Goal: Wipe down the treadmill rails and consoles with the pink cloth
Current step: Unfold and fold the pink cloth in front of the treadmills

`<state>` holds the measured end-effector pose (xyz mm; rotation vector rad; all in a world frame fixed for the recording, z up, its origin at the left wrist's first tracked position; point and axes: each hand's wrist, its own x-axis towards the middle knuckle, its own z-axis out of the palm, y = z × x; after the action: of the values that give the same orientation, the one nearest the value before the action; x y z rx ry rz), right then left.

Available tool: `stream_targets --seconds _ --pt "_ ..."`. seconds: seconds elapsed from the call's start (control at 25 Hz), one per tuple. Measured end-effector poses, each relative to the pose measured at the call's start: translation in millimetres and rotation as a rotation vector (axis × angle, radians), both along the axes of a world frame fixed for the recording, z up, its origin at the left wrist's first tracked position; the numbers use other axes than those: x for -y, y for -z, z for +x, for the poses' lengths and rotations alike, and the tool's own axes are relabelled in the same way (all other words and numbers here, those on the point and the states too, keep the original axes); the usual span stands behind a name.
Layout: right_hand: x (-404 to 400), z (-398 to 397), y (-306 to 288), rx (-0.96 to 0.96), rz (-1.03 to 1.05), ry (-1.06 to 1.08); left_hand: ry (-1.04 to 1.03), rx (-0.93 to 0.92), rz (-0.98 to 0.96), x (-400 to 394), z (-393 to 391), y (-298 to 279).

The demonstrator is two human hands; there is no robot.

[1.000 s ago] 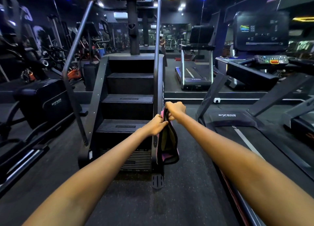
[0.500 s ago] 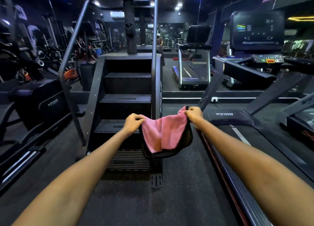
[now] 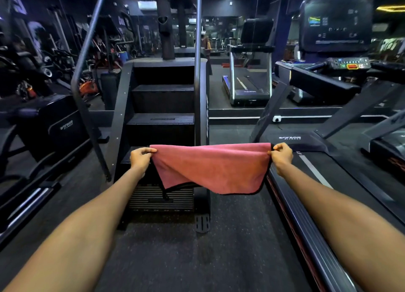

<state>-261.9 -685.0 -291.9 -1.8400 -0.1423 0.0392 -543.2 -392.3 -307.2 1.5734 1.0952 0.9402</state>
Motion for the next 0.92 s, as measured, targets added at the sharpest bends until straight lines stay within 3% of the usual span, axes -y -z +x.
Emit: stream_targets --seconds 0.2,0.36,0.44,0.6,0.8,0.92 --pt "-2 7 19 -0.186 0.091 -0.073 0.194 0.207 -0.412 9 -7 9" --pt "2 10 28 -0.242 0.169 -0.044 0.215 0.409 -0.527 6 -15 10" --pt "-2 4 29 -0.232 0.188 0.041 0.184 0.354 -0.428 14 -8 9" --pt "-27 -28 26 -0.109 0.035 0.201 -0.014 0.073 -0.077 39 22 16" --pt "-76 -87 19 0.000 -0.011 -0.283 0.331 -0.037 0.051 90 72 10" --pt "-91 -98 20 0.008 0.024 -0.434 0.479 0.005 0.093 112 88 -3"
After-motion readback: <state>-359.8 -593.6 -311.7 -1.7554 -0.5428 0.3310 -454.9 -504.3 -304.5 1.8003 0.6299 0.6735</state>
